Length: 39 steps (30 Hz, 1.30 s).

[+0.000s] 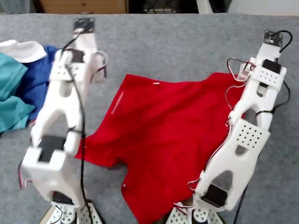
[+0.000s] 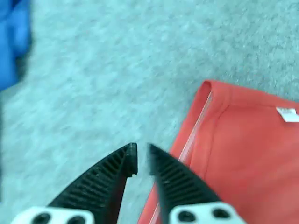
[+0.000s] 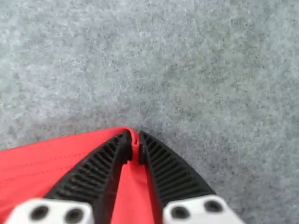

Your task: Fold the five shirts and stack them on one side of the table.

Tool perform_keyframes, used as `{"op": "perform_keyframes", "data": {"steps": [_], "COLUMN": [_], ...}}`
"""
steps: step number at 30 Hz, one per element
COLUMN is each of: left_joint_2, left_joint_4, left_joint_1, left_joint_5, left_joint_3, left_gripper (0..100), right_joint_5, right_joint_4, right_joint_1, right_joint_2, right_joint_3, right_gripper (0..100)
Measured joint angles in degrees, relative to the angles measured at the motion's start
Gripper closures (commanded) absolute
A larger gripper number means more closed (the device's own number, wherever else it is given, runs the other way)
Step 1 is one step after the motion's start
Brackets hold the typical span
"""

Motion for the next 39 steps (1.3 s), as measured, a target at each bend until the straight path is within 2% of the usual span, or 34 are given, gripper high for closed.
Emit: {"op": "perform_keyframes", "data": {"steps": [7,13,17,22,26,39], "left_joint_2": [23.6,38.3,46.2,50.8,52.7,54.2], "left_joint_4": [7.7,13.6,14.3,15.6,15.6,16.7], "left_joint_1": [3.5,5.0,5.7,6.6,6.3,6.2], "left_joint_5": [1.0,9.8,8.1,-2.4,-8.0,-9.8], "left_joint_3": [-26.4,-52.1,-64.7,-68.9,-69.5,-70.1], "left_gripper": [81,81,81,81,81,81], "right_joint_5": [0.0,0.0,0.0,0.0,0.0,0.0], "right_joint_4": [0.0,0.0,0.0,0.0,0.0,0.0], "right_joint_1": [0.0,0.0,0.0,0.0,0.0,0.0], "right_joint_2": [0.0,0.0,0.0,0.0,0.0,0.0], "right_joint_3": [0.0,0.0,0.0,0.0,0.0,0.0], "right_gripper": [98.5,98.5,98.5,98.5,98.5,98.5]}}
